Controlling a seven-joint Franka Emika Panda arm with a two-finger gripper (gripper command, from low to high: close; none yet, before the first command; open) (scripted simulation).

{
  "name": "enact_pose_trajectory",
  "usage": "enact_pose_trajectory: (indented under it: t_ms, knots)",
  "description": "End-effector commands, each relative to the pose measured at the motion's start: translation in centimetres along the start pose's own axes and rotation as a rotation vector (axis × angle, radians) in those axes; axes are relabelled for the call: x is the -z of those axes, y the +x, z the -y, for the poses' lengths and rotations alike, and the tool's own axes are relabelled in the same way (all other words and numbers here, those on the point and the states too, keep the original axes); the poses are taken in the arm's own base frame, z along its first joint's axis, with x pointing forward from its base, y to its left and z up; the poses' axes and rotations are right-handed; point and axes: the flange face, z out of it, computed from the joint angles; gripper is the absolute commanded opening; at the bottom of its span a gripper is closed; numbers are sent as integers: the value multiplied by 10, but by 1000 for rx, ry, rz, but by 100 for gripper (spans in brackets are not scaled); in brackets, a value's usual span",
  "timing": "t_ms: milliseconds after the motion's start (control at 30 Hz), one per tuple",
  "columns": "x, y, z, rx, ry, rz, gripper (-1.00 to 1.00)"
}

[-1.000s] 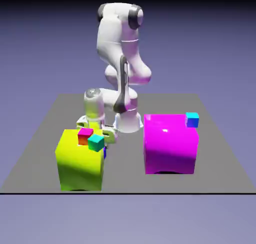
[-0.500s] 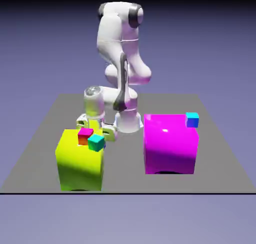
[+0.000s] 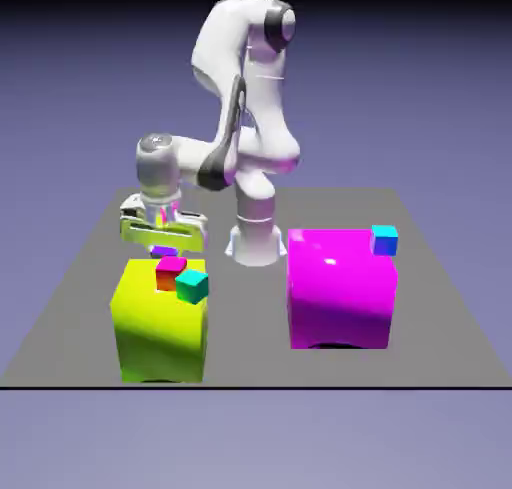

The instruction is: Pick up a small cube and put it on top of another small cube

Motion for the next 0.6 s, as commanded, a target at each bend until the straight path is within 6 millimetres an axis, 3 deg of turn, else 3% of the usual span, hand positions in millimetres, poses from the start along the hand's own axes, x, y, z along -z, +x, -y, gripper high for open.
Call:
enact_pose_trajectory:
  t_ms: [0, 67, 567]
  knots:
    - [18, 8, -4, -6, 2, -17, -100]
    - [33, 13, 6, 28, 31, -29, -100]
    - [95, 22, 91, 519, 52, -15, -100]
